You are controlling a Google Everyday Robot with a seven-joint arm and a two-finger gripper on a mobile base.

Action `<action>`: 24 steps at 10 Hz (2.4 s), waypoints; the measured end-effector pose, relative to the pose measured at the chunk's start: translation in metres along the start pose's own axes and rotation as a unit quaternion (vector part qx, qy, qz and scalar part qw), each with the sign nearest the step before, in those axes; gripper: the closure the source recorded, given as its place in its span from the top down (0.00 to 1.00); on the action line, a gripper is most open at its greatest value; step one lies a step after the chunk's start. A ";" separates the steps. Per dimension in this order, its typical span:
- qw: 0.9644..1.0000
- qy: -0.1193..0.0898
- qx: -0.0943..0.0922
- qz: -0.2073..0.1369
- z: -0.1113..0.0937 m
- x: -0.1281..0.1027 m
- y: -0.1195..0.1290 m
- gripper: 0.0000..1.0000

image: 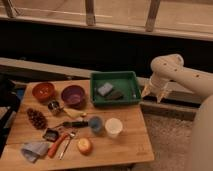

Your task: Place banana in red bowl

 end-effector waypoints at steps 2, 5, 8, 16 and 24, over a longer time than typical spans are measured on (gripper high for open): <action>1.000 0.000 0.000 0.000 0.000 0.000 0.000 0.62; 1.000 0.000 0.000 0.000 0.000 0.000 0.000 0.62; 1.000 0.000 0.000 0.000 0.000 0.000 0.000 0.62; 1.000 0.000 0.000 0.000 0.000 0.000 0.000 0.62; 0.989 -0.024 -0.013 -0.142 -0.014 0.022 0.053 0.62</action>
